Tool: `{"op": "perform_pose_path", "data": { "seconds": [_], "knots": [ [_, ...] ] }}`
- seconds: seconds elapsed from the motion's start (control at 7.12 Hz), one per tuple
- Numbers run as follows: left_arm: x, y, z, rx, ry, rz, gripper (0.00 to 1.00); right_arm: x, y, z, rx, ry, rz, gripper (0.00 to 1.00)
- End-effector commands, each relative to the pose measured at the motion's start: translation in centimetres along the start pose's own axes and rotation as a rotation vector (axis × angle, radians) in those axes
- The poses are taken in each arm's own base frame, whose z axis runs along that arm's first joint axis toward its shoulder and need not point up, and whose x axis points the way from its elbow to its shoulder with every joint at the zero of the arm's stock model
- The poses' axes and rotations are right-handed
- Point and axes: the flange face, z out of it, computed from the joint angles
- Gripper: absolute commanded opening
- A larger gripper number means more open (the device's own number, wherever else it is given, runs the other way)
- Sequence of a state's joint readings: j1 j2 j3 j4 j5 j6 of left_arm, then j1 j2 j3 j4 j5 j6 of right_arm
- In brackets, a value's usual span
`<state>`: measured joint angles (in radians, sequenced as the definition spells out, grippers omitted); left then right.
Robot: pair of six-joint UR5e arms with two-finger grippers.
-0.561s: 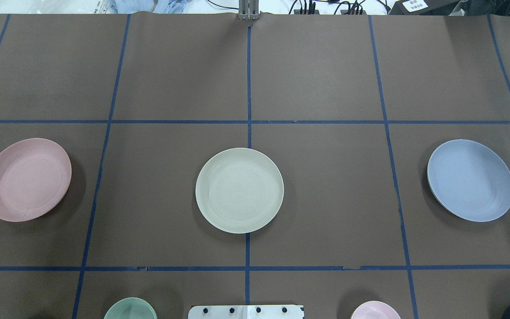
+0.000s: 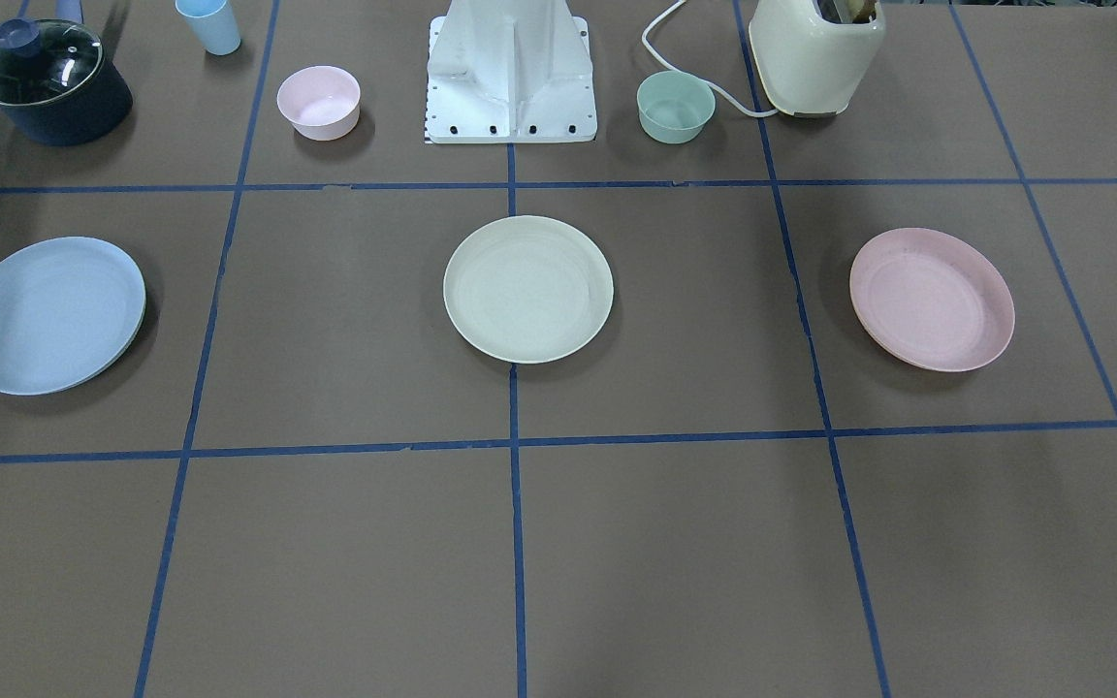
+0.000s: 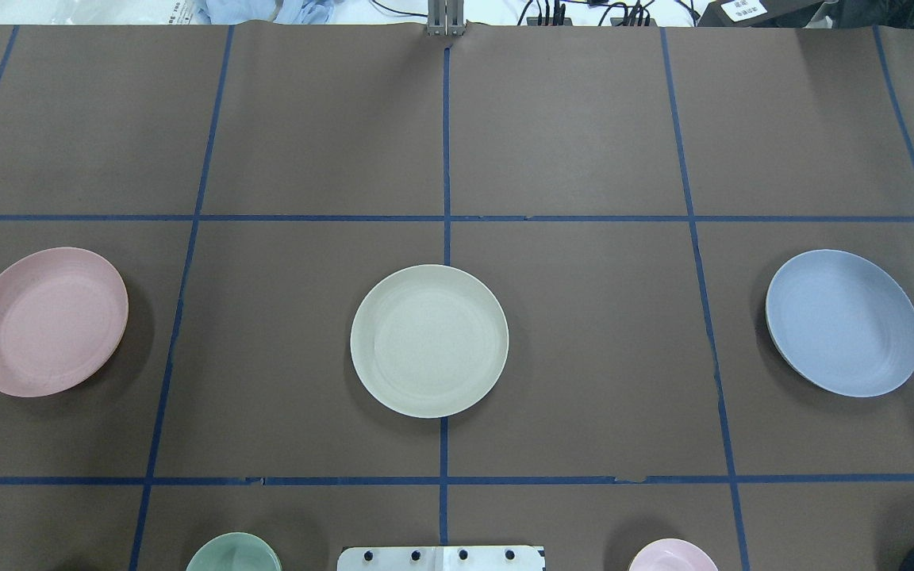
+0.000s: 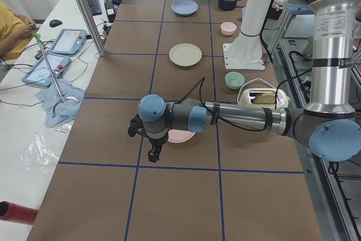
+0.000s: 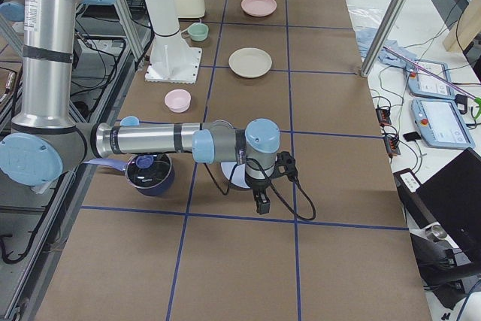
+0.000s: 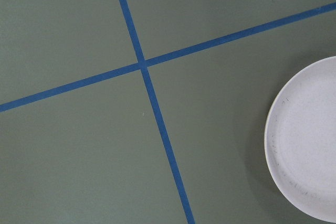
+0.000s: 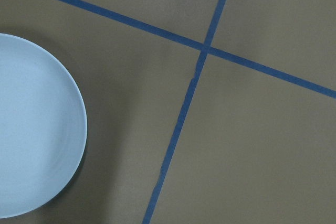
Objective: Stack three plates with pink and blue
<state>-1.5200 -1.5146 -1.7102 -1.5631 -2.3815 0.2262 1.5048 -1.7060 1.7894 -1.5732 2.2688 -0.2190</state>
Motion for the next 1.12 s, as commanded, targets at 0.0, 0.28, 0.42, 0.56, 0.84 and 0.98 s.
{"op": "perform_pose_path", "data": {
  "seconds": [0.0,0.28,0.42,0.56,0.84,0.98],
  "knots": [
    [0.1,-0.2,-0.3,0.028,-0.010,0.031,1.00,-0.7,-0.6,-1.0,0.035,0.011,-0.025,1.00],
    [-1.0,0.0,-0.1,0.041,-0.019,0.020,1.00,-1.8,-1.6,-1.6,0.113,0.011,-0.103,1.00],
    [-2.6,0.9,-2.0,0.087,-0.033,0.001,1.00,-2.1,-1.7,-1.5,0.118,-0.016,-0.107,1.00],
    [-3.6,1.4,-3.0,0.112,-0.044,-0.020,1.00,-2.0,-1.7,-1.5,0.119,-0.017,-0.104,1.00],
    [-2.0,-1.1,-5.8,0.267,-0.094,0.135,1.00,-2.9,-3.4,-2.9,0.202,0.010,-0.183,1.00],
    [-0.8,-1.6,-7.0,0.391,-0.131,0.269,1.00,-3.4,-4.1,-3.7,0.252,0.016,-0.221,1.00]
  ]
}}
